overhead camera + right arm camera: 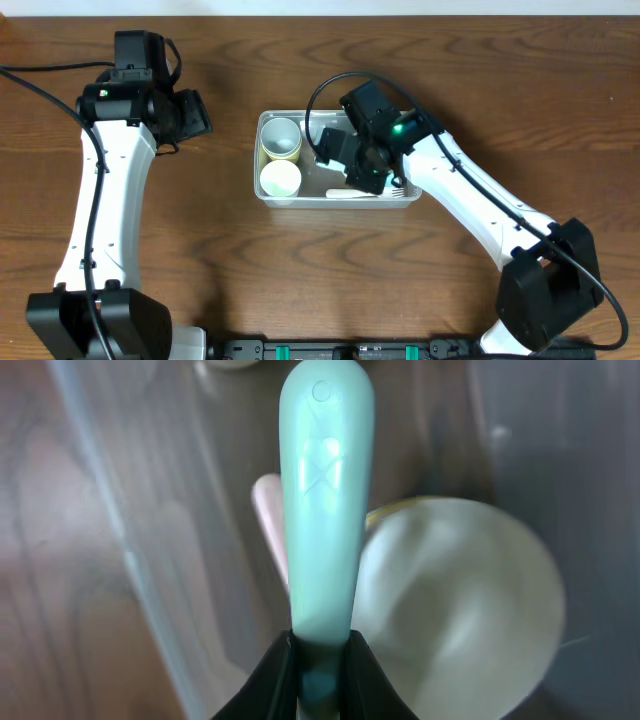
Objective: Pack container
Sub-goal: 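Carry the green spoon into the container beside the fork and release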
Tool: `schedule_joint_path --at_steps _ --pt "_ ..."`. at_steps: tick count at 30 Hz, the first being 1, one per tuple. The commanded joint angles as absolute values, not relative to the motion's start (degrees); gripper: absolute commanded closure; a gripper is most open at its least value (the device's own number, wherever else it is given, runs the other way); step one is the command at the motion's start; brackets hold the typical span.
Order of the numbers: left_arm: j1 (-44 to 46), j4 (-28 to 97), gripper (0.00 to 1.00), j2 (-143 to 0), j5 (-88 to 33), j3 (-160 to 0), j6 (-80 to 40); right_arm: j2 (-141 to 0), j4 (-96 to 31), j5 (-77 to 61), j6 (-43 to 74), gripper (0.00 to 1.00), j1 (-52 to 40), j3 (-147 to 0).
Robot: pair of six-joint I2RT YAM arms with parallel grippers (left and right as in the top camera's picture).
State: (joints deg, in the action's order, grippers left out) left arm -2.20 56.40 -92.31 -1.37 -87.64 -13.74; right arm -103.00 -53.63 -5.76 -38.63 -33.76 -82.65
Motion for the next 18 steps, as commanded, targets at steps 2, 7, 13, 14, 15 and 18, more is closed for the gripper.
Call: schedule_joint_path --at_steps 2,7,13,14,15,18 --pt "-2.28 56.53 0.31 -92.60 -1.52 -87.44 -14.26 -103.09 -54.94 -6.46 -40.38 0.98 -34.48 -82.72" --pt "-2.28 56.55 0.31 -92.60 -1.52 -87.44 -14.26 -103.09 -56.31 -6.96 -40.34 0.64 -34.48 -82.72" --pt "-2.28 56.73 0.31 -92.60 -1.52 -87.44 -14.28 -103.11 -57.49 -6.94 -40.36 0.55 -34.48 -82.72" --pt "-2.28 56.73 0.31 -92.60 -1.52 -87.44 -14.26 -103.11 -57.41 -6.94 -40.36 0.55 -34.48 -82.72" --pt "-2.28 56.73 0.31 -92.60 -1.52 -87.44 -14.26 -103.09 -57.25 -6.94 -40.36 0.55 -34.48 -82.72" --pt "-2.28 56.73 0.31 -92.60 -1.52 -87.44 -14.28 -103.09 -56.05 -6.94 -40.34 0.55 -34.48 -82.72"
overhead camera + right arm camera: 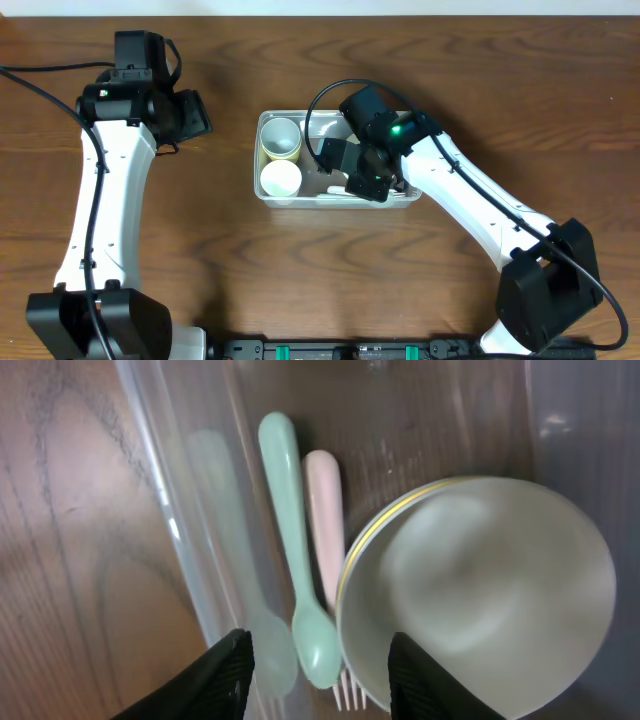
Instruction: Pack container
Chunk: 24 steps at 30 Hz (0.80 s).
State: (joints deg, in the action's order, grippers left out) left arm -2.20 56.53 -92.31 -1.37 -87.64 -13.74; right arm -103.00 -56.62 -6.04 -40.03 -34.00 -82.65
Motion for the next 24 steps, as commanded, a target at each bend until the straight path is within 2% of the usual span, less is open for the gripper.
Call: schedule_joint_path --at_steps 1,4,7,10,11,13,15,19,20,24 --pt "-2.28 56.73 0.31 -92.60 -1.52 -87.44 -14.26 -103.09 -54.78 -6.94 -40.07 0.57 -34.48 -82.72" --pt "-2.28 56.71 0.31 -92.60 -1.52 -87.44 -14.26 -102.69 -48.23 -6.07 -34.13 0.54 -34.46 -82.74" --pt "-2.28 56.71 0.31 -92.60 -1.52 -87.44 -14.26 -101.32 -37.52 3.11 -21.15 0.49 -33.69 -82.83" --pt "-2.28 56.66 0.30 -92.60 -1.52 -87.44 -14.09 -98.89 -29.50 12.12 -6.81 0.20 -31.09 -82.89" --pt "-2.28 56.47 0.26 -92.60 -1.52 -87.44 -13.19 -98.02 -28.27 12.23 -3.64 0.13 -29.74 -82.89" --pt "-2.13 55.94 0.22 -92.60 -1.52 -87.44 -10.09 -96.29 -27.20 11.97 3.51 0.06 -25.96 -82.89" --pt "-1.72 55.37 0.19 -92.60 -1.52 -87.44 -6.57 -94.94 -27.86 9.89 10.37 0.01 -20.91 -82.89" --pt "-0.27 53.52 0.08 -92.60 -1.52 -87.44 -2.57 -94.32 -30.37 0.82 15.27 0.01 -10.83 -82.89" --pt "0.01 53.12 0.01 -92.60 -1.52 -87.44 -2.57 -94.35 -30.89 -1.02 15.27 0.01 -8.84 -82.89" --pt "0.05 53.12 0.02 -92.60 -1.48 -87.44 -2.59 -94.28 -32.08 -2.02 15.20 0.01 -1.89 -82.87"
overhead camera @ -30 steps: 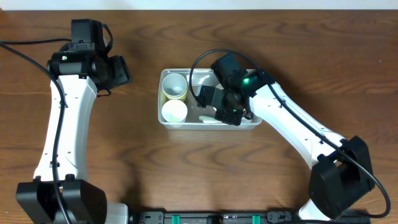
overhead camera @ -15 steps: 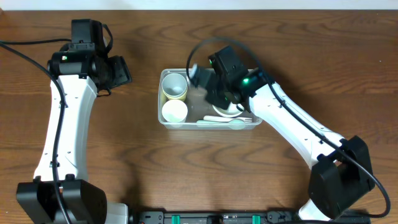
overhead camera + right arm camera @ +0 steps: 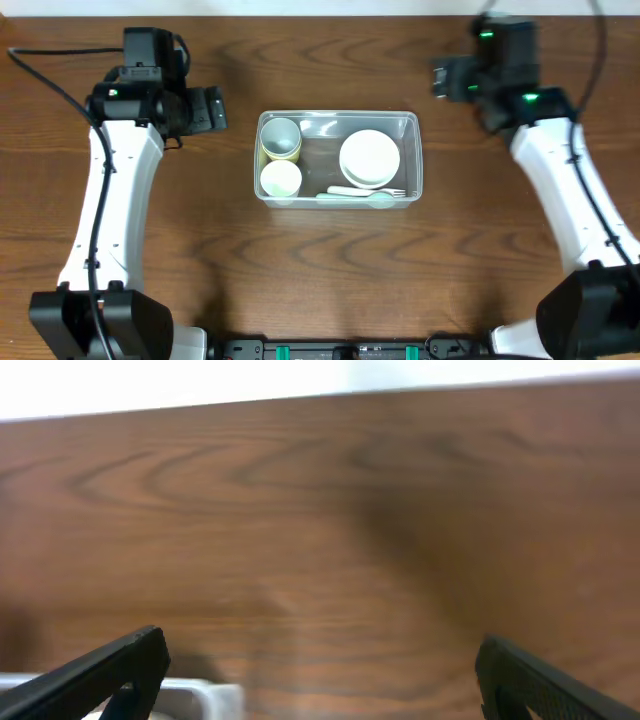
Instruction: Pack container
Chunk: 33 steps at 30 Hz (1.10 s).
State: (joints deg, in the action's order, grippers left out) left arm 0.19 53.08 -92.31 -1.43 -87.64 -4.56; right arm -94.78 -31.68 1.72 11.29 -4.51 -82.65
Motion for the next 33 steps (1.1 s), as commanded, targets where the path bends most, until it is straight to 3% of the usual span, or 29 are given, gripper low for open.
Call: schedule_joint_path --at_steps 1,5,15,26,33 --pt "0.01 53.15 0.02 -92.60 -1.48 -87.44 -2.59 -94.24 -33.39 -2.00 14.92 0.01 -0.54 -82.87" --pt "0.03 52.58 0.02 -92.58 -1.48 -87.44 -2.57 -94.24 -35.46 -1.39 9.96 0.01 2.66 -82.87" --pt "-0.01 55.02 0.02 -88.31 -1.52 -85.19 -2.83 -91.46 -44.47 6.00 13.74 0.01 1.89 -79.33" --pt "0.10 40.05 0.02 -59.59 -1.48 -56.29 -4.19 -65.56 -27.73 14.46 18.44 0.01 -6.39 -46.96" --pt "0.10 31.81 0.02 -40.49 2.00 -36.80 -11.53 -50.02 -22.65 17.87 20.99 0.01 -11.88 -31.99"
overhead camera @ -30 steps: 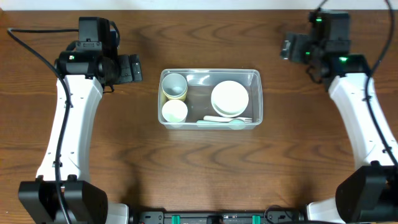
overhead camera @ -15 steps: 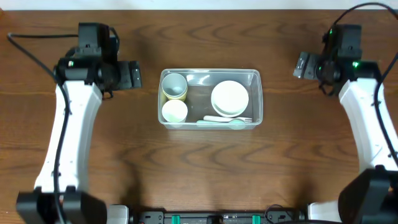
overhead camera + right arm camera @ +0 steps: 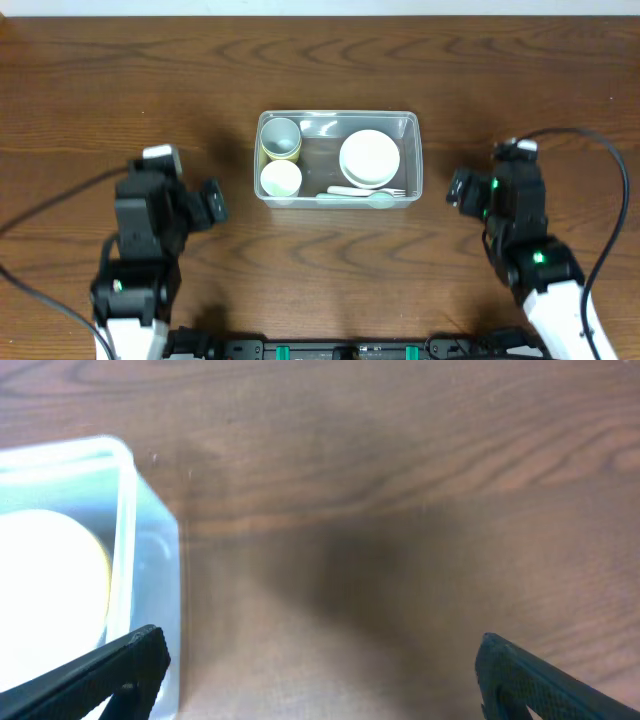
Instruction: Pack container
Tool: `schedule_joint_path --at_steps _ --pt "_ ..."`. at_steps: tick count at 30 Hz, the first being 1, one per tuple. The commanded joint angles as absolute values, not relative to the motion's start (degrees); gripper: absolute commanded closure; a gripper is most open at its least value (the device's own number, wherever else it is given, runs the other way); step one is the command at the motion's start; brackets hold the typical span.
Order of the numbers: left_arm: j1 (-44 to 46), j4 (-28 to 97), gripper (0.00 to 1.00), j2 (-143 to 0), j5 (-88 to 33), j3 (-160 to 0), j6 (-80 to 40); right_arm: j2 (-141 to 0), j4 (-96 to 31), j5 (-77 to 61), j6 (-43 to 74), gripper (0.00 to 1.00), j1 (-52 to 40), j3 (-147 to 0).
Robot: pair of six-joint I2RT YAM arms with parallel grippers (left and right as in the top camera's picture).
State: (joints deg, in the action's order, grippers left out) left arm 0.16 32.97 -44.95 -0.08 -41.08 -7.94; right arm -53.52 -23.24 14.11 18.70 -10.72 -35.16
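The clear plastic container (image 3: 415,122) sits mid-table. Inside it are a yellow-rimmed cup (image 3: 281,138), a white cup (image 3: 280,179), a stack of white bowls (image 3: 370,158), and a mint spoon (image 3: 362,199) lying with a fork along the front wall. My right gripper (image 3: 458,190) hangs over bare wood to the right of the container, open and empty. The right wrist view shows the right gripper (image 3: 320,670) spread wide, with the container's corner (image 3: 150,550) and the bowl (image 3: 50,580) at left. My left gripper (image 3: 212,203) is to the container's lower left; its jaws cannot be made out.
The wooden table (image 3: 330,280) runs all round the container. Black cables trail from both arms near the front corners. The arm bases stand at the front edge.
Both arms have moved from the far side of the table to the front, one on each side of the container. The right gripper stays open. The container's contents are unchanged.
First my right gripper was shut on the mint spoon inside the container. Then it was open, with the spoon lying beside a pink one along the front wall. Later the right arm was at the far right corner, and now both arms are near the front edge.
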Motion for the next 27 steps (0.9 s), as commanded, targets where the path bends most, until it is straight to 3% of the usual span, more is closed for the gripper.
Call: schedule_joint_path --at_steps 1,27 --pt "0.08 31.42 0.02 -38.48 1.98 -34.92 -11.51 -48.71 -22.70 18.24 20.99 0.01 -11.90 -30.98" --pt "0.08 31.18 0.02 -37.80 1.98 -30.70 -11.49 -49.01 -24.53 18.44 20.91 0.01 -12.01 -29.67"
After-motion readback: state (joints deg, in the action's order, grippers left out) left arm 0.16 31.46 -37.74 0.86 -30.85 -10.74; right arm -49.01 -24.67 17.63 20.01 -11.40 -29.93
